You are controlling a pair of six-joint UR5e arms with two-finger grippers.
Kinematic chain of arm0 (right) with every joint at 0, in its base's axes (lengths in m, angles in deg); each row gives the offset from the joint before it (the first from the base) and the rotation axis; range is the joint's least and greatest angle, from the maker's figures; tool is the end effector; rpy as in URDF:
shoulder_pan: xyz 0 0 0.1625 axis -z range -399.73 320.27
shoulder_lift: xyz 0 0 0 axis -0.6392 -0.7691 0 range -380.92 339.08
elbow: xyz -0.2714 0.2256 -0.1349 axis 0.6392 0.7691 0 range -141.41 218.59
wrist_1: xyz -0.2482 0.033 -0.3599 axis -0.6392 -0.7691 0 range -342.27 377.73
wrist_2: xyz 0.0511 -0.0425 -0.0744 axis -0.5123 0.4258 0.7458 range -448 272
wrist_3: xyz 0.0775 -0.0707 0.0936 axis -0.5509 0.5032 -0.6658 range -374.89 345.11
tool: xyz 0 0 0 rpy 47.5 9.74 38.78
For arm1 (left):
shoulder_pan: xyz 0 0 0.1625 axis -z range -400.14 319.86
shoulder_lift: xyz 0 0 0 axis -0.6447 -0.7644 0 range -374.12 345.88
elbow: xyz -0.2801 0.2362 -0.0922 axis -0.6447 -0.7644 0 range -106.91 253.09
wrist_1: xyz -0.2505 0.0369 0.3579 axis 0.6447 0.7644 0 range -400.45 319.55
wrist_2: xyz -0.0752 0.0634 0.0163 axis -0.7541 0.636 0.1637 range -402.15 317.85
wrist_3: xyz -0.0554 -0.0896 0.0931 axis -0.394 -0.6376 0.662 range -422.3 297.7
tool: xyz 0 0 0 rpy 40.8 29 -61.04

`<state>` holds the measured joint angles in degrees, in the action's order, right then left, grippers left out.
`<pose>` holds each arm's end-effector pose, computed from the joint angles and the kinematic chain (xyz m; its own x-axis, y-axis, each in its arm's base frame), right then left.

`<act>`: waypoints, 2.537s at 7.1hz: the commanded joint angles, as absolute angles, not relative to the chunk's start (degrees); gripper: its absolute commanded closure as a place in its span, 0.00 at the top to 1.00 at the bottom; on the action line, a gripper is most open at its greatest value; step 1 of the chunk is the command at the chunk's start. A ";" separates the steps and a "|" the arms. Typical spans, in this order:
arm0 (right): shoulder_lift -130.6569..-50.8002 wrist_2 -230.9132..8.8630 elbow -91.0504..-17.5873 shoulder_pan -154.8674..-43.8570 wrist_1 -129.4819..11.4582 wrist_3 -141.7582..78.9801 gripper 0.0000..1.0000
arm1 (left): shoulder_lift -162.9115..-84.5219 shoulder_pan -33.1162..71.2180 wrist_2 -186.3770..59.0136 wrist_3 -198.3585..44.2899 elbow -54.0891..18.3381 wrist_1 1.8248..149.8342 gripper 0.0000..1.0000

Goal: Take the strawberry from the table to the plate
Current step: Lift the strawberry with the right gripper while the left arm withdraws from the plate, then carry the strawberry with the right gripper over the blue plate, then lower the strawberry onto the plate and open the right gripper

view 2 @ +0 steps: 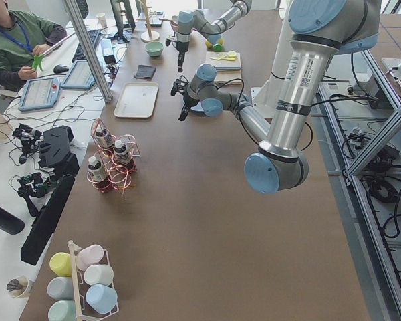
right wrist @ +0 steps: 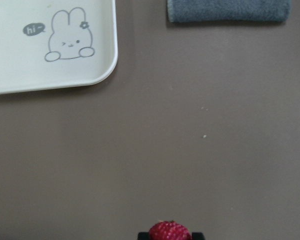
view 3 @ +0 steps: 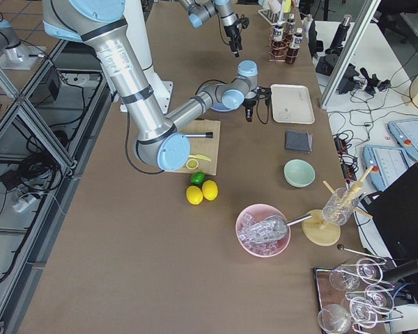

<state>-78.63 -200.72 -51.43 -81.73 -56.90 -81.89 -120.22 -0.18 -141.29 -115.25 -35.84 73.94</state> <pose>-0.4807 -0.5391 0.2723 0.6189 0.0723 0.7821 -0.1773 0.9829 0.0494 0.4016 -0.4814 0.2705 0.6302 0.2481 -0.7357 0.1874 0.8709 0.4543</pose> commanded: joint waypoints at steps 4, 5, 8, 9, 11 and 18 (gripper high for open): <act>-68.56 -191.55 -51.59 -69.64 -64.44 -87.75 0.00 | -111.26 10.89 -154.31 -111.61 -34.58 74.69 0.98; -67.17 -190.15 -51.07 -67.53 -64.53 -87.75 0.00 | -109.85 13.36 -158.04 -111.09 -33.35 74.86 0.98; -66.89 -187.24 -49.66 -65.75 -64.27 -87.40 0.00 | -107.64 14.52 -158.16 -108.62 -33.17 74.60 0.98; -66.89 -187.23 -48.61 -65.66 -64.01 -87.14 0.00 | -107.46 14.78 -158.16 -108.62 -32.99 74.51 0.98; -66.97 -187.14 -48.07 -64.79 -63.65 -87.22 0.00 | -107.73 15.66 -158.16 -108.54 -32.11 74.51 0.98; -66.89 -186.88 -46.84 -63.02 -63.56 -89.49 0.99 | -108.34 16.72 -158.51 -108.53 -30.79 74.51 0.98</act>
